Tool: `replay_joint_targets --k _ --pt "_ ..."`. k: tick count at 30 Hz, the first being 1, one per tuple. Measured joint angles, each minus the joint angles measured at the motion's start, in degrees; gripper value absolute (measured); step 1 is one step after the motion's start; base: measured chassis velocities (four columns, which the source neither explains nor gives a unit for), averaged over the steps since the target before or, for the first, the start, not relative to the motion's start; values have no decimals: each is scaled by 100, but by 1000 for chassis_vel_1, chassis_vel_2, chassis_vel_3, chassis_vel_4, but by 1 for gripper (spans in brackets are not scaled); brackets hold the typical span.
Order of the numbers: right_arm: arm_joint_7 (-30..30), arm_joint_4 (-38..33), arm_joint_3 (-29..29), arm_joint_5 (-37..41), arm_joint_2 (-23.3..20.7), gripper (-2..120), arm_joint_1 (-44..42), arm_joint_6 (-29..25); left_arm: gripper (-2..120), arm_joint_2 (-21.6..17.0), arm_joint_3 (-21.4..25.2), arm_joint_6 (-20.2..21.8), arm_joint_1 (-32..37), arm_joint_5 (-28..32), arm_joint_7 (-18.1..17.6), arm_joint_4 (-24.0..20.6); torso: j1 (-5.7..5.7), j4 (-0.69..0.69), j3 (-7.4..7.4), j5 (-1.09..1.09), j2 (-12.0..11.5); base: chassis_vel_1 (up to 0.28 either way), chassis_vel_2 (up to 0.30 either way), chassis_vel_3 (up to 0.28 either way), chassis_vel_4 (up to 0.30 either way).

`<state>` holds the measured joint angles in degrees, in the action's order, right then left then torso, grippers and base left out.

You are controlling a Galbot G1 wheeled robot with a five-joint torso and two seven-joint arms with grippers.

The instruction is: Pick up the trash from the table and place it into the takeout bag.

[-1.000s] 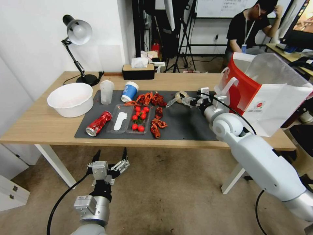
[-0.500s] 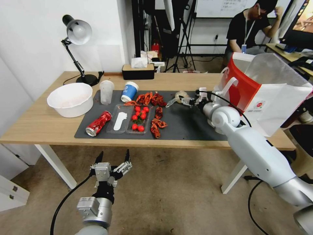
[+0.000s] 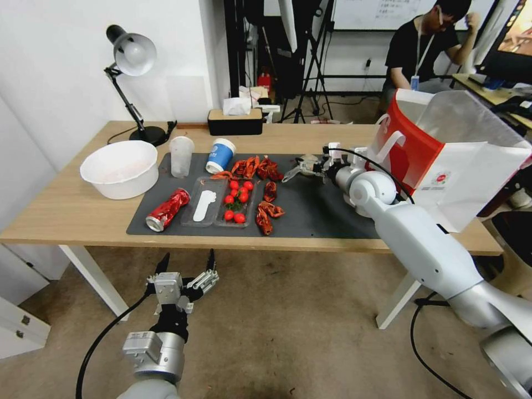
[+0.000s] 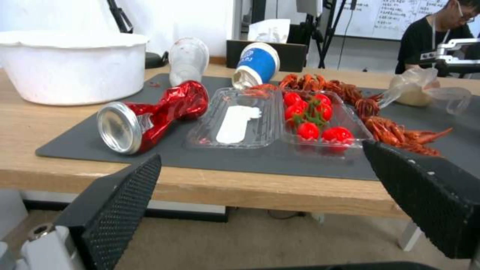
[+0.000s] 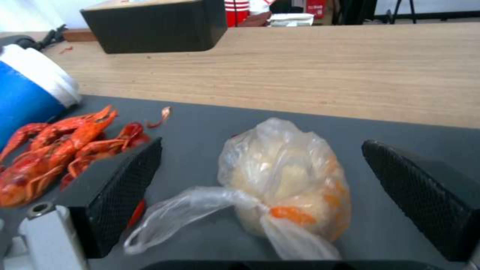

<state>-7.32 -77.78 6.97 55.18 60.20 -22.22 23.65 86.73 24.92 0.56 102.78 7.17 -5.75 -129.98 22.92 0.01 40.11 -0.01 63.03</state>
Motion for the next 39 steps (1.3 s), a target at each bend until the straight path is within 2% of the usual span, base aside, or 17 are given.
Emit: replay_joint_targets --k 16,30,39 --pt "-80 853 306 -274 299 100 650 384 100 -31 48 3 -33 52 0 18 0 0 0 0 0 0 0 0 0" --pt "-71 1042 376 -390 385 100 708 460 100 -27 29 9 -27 59 -13 -20 0 -1 0 1 0 0 0 0 0" --pt "-97 1160 383 -411 450 72 662 512 100 -51 1 10 -63 69 -26 16 0 0 0 0 0 0 0 0 0"
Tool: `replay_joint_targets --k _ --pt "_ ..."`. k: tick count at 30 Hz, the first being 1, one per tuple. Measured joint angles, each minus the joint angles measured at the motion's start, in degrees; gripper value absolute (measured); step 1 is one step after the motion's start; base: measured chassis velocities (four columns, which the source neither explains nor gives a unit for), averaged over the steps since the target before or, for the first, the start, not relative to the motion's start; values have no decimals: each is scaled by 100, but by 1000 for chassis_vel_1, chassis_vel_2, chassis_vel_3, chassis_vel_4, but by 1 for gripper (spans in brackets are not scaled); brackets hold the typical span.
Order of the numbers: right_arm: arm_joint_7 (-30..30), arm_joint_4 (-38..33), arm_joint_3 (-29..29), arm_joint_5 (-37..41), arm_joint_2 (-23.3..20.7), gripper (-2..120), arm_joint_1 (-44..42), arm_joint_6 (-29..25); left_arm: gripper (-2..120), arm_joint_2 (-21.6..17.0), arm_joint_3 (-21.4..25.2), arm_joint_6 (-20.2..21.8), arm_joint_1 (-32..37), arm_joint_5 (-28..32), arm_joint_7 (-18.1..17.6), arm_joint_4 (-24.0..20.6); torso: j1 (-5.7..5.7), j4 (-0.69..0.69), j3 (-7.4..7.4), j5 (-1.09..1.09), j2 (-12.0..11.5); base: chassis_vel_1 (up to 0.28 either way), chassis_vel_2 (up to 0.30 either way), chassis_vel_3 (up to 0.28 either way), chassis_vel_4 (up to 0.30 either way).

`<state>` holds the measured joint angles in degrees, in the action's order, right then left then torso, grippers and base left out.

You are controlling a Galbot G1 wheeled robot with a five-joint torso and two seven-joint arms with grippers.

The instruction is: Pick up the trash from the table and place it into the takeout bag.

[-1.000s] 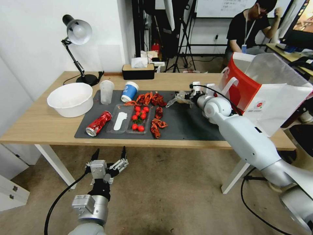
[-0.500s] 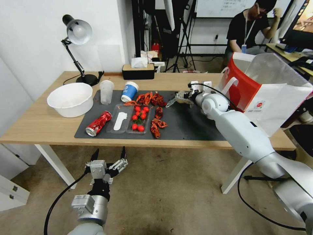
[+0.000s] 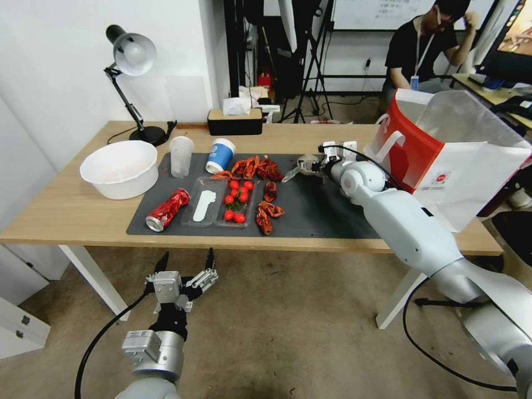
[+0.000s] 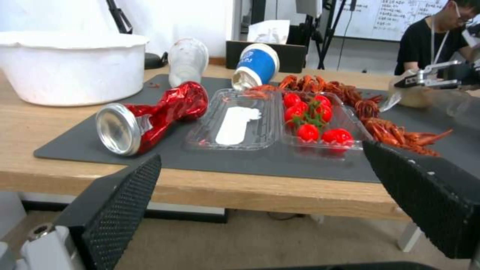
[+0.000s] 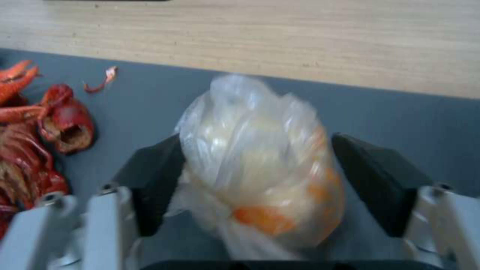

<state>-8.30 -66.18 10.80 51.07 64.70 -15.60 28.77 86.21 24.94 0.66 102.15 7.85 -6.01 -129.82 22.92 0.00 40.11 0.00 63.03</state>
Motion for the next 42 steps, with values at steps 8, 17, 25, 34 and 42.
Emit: replay_joint_targets --k 8,17,25,34,42 --pt "-4 40 -31 -11 18 44 -68 1 100 -40 0 -1 -23 29 -11 25 -1 0 0 0 0 0 0 0 0" --pt "-54 -95 -42 2 -36 13 -136 33 100 -44 -15 -15 -27 53 -17 7 -1 0 0 1 0 0 0 0 0" --pt "-123 -280 -40 45 -123 5 -175 107 100 -35 -25 -22 -30 54 -19 -5 -1 0 0 1 0 0 0 0 0" --pt "-236 -869 -92 -12 -314 5 -296 -8 100 -35 0 -26 -37 62 -28 -30 0 0 0 0 0 0 0 0 0" --pt "-326 -1991 -262 -575 -770 5 -628 -308 100 -47 119 -26 -66 119 -30 -61 0 0 0 1 0 0 0 0 0"
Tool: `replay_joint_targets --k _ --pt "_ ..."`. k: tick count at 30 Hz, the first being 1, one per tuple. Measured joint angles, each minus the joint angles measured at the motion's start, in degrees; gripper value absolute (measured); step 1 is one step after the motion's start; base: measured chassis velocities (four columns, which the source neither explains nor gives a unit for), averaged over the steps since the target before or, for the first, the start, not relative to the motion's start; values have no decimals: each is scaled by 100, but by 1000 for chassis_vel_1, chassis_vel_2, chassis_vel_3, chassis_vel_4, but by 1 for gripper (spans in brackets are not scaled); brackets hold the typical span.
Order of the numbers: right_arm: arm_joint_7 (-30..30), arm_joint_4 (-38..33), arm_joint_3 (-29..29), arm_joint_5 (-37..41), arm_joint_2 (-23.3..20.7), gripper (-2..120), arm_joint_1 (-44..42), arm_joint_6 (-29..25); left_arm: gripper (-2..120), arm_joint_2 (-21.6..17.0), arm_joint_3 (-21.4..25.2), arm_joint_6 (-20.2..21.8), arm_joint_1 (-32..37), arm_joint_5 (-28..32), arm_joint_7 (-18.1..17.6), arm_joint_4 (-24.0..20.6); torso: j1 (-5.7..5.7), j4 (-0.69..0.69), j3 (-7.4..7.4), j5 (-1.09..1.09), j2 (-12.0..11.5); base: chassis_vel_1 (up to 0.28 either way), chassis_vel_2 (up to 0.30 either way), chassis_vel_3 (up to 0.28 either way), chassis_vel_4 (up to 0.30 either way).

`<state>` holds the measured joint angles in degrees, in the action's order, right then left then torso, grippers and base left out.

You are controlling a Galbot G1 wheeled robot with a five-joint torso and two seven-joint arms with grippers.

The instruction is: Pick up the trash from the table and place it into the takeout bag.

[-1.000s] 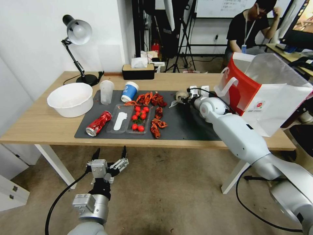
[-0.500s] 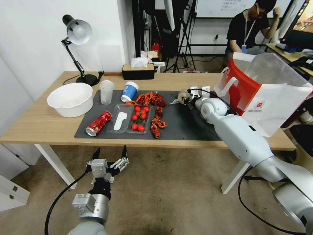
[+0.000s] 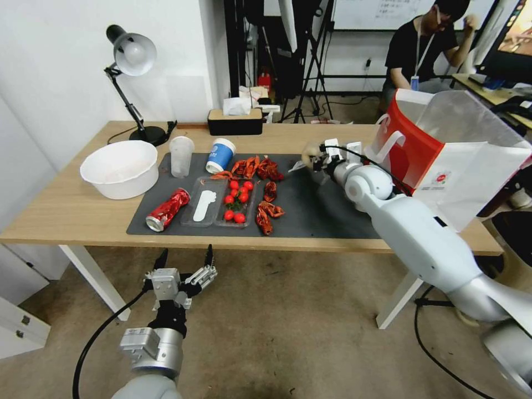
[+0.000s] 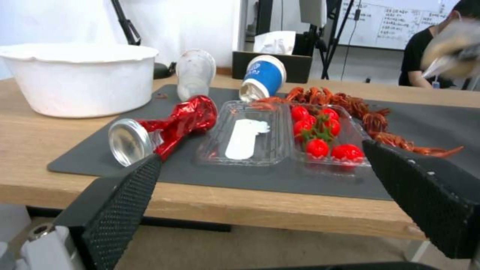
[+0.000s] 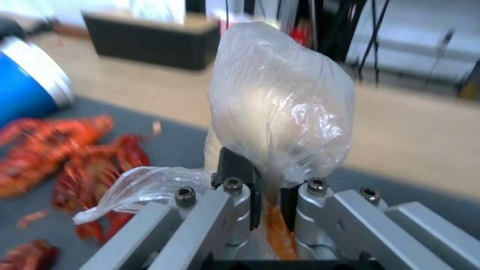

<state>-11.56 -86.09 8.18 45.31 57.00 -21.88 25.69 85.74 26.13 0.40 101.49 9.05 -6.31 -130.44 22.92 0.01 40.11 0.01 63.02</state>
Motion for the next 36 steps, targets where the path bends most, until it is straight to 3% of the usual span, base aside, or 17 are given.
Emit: replay_joint_targets --k 2,8,12,13,14,17,23,30,36 --pt "-45 -584 -149 -127 -247 5 -168 -131 100 5 2 0 7 2 0 -19 0 0 -1 0 0 0 0 0 0" --pt "-147 -1362 -497 -307 -656 5 -420 -296 100 24 -19 3 38 -36 0 -31 0 -2 -1 0 0 0 0 0 0" --pt "-466 -2079 -1128 -325 -1071 5 -674 -339 100 33 -22 1 77 -52 1 -30 0 0 0 2 0 0 0 0 0" --pt "-842 -2384 -1489 -199 -1276 5 -749 -214 100 36 -22 -1 79 -57 1 -31 0 -1 -1 -1 0 0 0 0 0" --pt "-842 -2384 -1489 -199 -1276 5 -749 -214 100 36 -22 -1 79 -57 1 -31 0 -1 -1 -1 0 0 0 0 0" --pt "-2019 -2777 -2009 469 -1585 5 -787 516 100 49 -81 -2 81 -87 1 -31 -1 -2 -1 0 1 0 0 0 0" --pt "-2691 -2771 -2654 1218 -2054 5 -856 859 100 46 -114 -3 88 -112 2 -30 1 -1 -1 -1 0 0 0 0 0" --pt "-2549 -2555 -3140 1526 -2392 5 -1257 1116 100 46 -143 -3 108 -128 11 -39 1 -2 0 1 0 0 0 0 0" --pt "-2337 -2379 -3182 1520 -2417 31 -1442 1232 100 70 -195 -4 159 -223 35 -76 1 0 0 -1 0 0 0 0 0"
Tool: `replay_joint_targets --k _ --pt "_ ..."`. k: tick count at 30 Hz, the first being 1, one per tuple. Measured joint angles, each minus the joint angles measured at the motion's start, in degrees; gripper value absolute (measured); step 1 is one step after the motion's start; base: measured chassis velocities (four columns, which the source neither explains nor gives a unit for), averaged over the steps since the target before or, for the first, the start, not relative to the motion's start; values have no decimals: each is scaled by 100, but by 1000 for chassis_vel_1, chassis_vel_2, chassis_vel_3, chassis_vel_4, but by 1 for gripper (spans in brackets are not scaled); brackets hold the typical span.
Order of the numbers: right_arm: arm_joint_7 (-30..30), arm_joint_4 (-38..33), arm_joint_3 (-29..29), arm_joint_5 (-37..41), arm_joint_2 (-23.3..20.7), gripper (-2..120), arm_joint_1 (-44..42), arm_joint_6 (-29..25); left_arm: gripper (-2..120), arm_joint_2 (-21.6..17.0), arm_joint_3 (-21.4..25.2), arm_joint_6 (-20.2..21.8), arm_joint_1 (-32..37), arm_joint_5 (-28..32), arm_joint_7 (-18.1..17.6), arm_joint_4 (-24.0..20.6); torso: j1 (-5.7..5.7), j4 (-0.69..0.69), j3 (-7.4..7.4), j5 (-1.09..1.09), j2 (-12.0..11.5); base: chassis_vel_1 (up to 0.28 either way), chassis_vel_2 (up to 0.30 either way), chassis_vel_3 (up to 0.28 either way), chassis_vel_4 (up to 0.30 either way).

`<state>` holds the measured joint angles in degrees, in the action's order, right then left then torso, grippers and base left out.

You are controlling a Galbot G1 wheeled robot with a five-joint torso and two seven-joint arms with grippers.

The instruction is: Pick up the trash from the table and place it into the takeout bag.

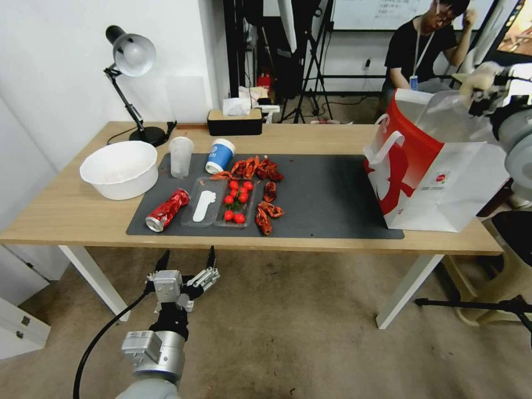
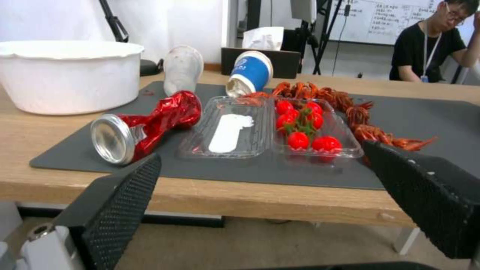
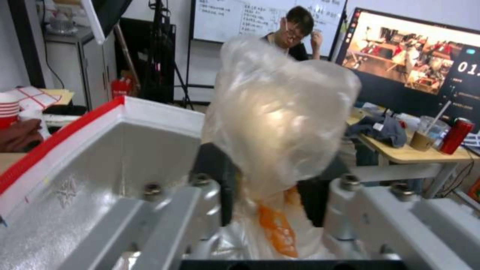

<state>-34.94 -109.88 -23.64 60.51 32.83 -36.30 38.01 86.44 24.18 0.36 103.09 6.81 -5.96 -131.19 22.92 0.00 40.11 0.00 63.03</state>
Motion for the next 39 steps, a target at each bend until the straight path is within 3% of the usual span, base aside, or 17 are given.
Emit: replay_joint_targets --k 2,12,15,17,20,23,25,30,39 --pt "2 16 19 -4 10 33 0 2 100 6 -1 -4 7 -20 -7 -6 0 0 0 0 0 0 0 0 0" --pt "10 156 164 -122 97 75 72 -71 100 40 10 -8 72 -53 -70 -103 0 0 0 0 0 0 0 0 0" --pt "17 145 167 -123 98 79 69 -73 100 46 5 -8 79 -53 -70 -109 0 0 0 0 0 0 0 0 0" --pt "39 72 165 -69 100 92 28 -102 100 53 -4 -8 86 -54 -69 -114 0 0 0 0 0 0 0 0 0" --pt "90 -11 142 22 104 99 -14 -209 100 54 -4 -8 87 -54 -67 -118 0 0 0 0 0 0 0 0 0" --pt "160 -101 102 129 106 100 -65 -348 100 53 2 -7 87 -53 -65 -123 0 0 0 -1 0 0 0 0 0" --pt "425 -415 -16 257 112 100 -305 -856 100 48 27 -7 88 -35 -61 -142 0 0 0 -1 0 0 0 0 0" --pt "749 -885 -186 220 179 100 -690 -1450 100 43 66 34 96 5 -62 -158 0 0 -1 -1 0 0 0 0 0" --pt "1838 -1684 -676 -862 569 100 -2394 -2962 100 1 151 35 43 137 -55 -133 -1 -2 -1 -2 0 0 0 0 0"
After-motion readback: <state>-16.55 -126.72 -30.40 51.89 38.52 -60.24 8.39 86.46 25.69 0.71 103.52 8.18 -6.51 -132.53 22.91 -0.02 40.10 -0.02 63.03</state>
